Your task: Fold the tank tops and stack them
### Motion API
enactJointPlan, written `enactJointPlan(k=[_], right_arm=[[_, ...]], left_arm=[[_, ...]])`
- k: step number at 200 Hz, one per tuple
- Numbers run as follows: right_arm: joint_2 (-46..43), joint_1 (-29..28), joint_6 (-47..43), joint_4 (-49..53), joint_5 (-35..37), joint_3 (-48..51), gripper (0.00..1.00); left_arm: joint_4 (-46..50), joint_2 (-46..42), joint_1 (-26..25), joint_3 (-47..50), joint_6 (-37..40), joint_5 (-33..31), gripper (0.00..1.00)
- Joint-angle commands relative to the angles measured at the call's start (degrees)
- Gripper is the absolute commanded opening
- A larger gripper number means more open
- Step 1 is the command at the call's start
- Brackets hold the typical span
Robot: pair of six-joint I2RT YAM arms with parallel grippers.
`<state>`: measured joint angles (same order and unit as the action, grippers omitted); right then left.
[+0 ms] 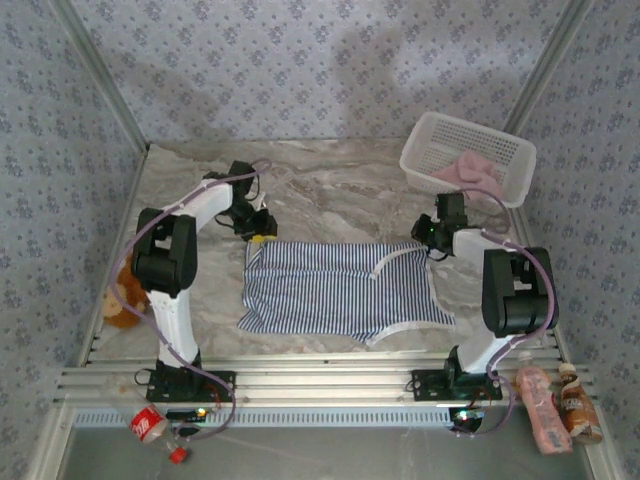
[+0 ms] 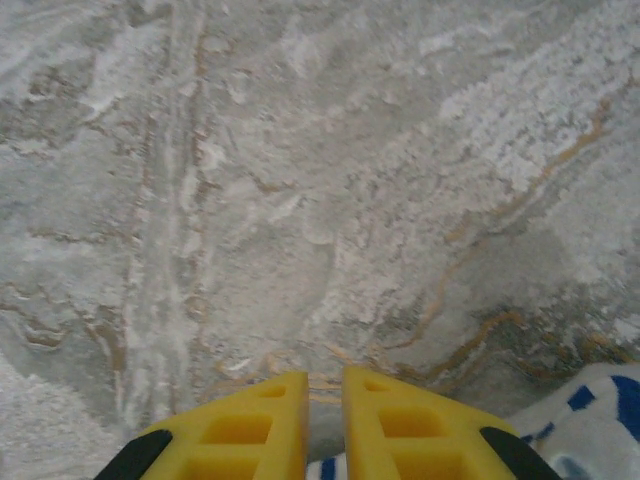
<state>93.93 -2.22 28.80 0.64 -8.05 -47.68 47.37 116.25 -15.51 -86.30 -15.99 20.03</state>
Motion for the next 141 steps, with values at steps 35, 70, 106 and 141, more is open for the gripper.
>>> enactJointPlan(k=[35,70,106,141], right_arm=[[0.2,2.1,-1.2,1.8,2.6,4.0,0.19],[1.3,2.4,-1.1,1.4,1.6,4.8,0.19],[1.3,3.2,-1.5,4.6,1.0,4.3,0.20],[0.9,3.4,-0.5,6.5,1.1,3.8,0.20]], left_arm=[[6.3,3.4,0.0,-2.3,8.0,-7.4,0.32],[5.9,3.6,0.7,-3.1,8.0,-7.1,0.23],[7.6,5.1,0.6,-3.7,9.2,-7.7,0.14],[8.8,5.5,2.1,-5.0,10.4,-10.8,0.03]])
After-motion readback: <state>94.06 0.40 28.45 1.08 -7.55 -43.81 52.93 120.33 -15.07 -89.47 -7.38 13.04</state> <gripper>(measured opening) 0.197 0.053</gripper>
